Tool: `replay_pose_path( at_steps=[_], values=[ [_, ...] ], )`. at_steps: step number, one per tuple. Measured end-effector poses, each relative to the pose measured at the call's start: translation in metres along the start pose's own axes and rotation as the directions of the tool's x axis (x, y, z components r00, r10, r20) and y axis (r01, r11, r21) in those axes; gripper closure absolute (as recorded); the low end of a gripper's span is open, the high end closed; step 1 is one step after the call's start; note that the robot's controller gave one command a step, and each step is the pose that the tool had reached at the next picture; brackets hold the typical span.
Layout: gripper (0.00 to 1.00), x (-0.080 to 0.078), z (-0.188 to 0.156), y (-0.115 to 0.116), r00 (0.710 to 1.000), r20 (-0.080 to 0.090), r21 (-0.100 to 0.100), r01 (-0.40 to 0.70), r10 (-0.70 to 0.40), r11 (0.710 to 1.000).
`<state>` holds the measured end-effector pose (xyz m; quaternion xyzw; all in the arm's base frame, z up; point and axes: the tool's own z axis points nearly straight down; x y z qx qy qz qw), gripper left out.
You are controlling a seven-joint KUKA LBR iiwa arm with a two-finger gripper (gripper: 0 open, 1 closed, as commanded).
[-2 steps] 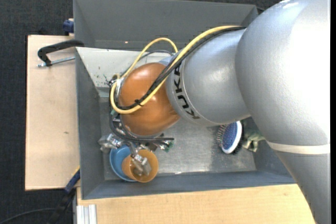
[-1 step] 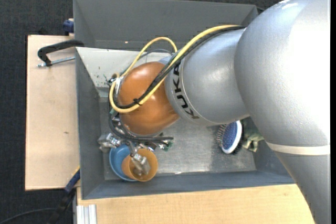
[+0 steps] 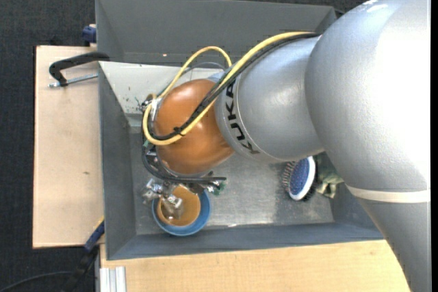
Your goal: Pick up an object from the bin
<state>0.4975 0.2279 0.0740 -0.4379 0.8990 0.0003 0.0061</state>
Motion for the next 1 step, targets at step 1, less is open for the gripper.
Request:
replay_pose_path(
  at_steps=[1],
  values=[
    [1.00,-0.0030,-0.0325,-0.0008,1.000,0.000,-0.001,-0.001,0.001,1.000]
  ],
)
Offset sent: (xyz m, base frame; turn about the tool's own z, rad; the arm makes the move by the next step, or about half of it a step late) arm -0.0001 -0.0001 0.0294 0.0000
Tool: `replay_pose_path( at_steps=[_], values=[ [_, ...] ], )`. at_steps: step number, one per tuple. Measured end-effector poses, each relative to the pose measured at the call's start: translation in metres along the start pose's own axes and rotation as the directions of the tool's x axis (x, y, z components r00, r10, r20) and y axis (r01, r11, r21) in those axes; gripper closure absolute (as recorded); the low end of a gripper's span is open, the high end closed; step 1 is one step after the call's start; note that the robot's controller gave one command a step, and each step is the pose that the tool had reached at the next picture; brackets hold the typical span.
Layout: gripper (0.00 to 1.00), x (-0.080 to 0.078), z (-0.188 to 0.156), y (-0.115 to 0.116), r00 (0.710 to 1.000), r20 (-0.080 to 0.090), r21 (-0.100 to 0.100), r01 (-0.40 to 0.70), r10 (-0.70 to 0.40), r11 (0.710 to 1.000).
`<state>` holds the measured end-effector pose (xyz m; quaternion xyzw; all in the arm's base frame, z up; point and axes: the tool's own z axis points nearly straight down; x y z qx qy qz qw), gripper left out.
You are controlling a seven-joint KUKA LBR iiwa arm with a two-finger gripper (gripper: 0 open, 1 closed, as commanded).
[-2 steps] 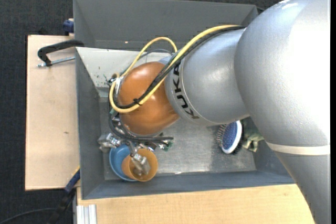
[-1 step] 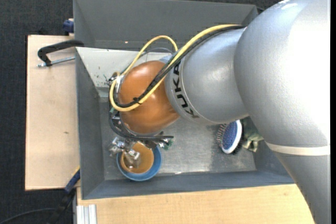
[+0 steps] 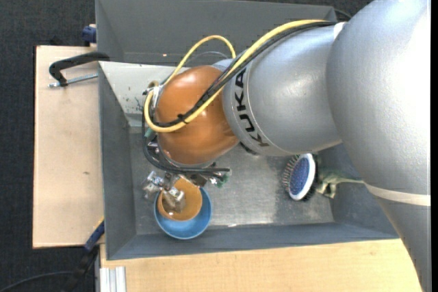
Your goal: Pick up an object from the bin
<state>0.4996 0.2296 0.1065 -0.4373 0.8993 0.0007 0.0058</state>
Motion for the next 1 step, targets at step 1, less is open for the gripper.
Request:
replay_pose_path(
  at_steps=[1],
  values=[
    [1.00,-0.0018,-0.0020,0.0001,1.000,-0.004,-0.002,-0.001,0.001,1.000]
  ],
)
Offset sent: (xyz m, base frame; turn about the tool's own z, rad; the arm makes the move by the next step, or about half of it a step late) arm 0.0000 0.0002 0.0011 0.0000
